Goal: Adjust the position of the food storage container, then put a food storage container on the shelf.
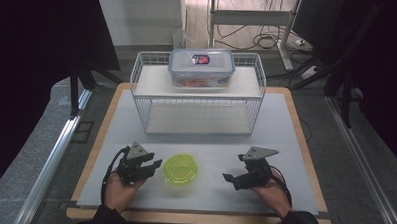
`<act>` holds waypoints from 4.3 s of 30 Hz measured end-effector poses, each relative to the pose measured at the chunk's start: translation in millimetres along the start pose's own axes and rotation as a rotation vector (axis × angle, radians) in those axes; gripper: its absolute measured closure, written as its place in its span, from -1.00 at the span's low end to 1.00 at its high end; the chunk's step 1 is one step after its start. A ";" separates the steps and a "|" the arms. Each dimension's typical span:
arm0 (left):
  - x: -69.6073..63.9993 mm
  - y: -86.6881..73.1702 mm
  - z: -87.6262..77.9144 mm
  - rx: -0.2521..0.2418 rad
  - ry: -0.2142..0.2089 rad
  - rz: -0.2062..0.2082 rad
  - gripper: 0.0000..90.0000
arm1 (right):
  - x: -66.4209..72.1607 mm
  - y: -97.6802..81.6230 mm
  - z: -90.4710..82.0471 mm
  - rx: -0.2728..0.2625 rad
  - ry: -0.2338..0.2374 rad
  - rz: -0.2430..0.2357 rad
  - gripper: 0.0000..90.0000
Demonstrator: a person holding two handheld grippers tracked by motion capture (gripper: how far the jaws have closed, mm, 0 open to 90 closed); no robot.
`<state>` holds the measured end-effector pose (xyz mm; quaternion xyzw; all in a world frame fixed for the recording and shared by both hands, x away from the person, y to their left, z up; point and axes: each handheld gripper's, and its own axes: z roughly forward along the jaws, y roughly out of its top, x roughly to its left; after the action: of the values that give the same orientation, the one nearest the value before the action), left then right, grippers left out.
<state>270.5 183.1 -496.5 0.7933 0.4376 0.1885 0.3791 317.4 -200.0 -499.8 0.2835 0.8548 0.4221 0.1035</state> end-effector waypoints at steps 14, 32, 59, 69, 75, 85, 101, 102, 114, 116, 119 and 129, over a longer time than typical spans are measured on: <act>-3.9 -20.0 -12.1 -0.031 -0.014 0.019 -0.78 | 1.2 0.0 1.1 -0.003 0.007 -0.005 -0.84; 0.1 -37.7 -22.0 -0.028 -0.001 0.027 -0.91 | -0.7 11.6 5.2 -0.007 0.027 0.103 -0.92; -2.6 -39.3 -17.9 -0.023 -0.040 0.049 -0.88 | 17.2 71.9 60.2 0.081 0.264 0.184 0.09; -5.6 -38.9 -16.4 -0.003 -0.038 0.085 -0.87 | 19.9 77.2 82.8 0.139 0.284 0.244 0.37; -6.5 -38.8 -15.8 0.002 -0.038 0.094 -0.87 | 19.3 75.9 87.9 0.163 0.304 0.278 0.59; -6.9 -38.9 -15.6 0.005 -0.033 0.101 -0.87 | 21.8 80.6 88.0 0.182 0.368 0.325 0.80; -6.6 -39.0 -15.7 0.003 -0.031 0.100 -0.87 | 15.9 90.8 67.9 0.105 0.393 0.356 0.88; -6.5 -39.0 -15.7 0.004 -0.030 0.100 -0.87 | 15.5 90.7 67.7 0.099 0.388 0.355 0.88; -5.8 -39.2 -16.1 0.002 -0.028 0.096 -0.87 | 7.0 97.0 54.0 0.030 0.422 0.395 0.88; -5.7 -39.3 -16.0 0.001 -0.028 0.094 -0.87 | 4.9 98.4 49.6 0.014 0.427 0.403 0.88; -4.5 -39.2 -16.8 -0.007 -0.028 0.086 -0.89 | 1.9 100.7 42.8 -0.006 0.437 0.416 0.88; -4.4 -39.2 -17.0 -0.015 -0.032 0.085 -0.91 | -4.5 116.2 18.2 -0.073 0.459 0.420 0.88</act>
<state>235.7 199.8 -515.4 0.8112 0.3957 0.1949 0.3838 374.8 -134.3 -420.7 0.3474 0.7627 0.5178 -0.1716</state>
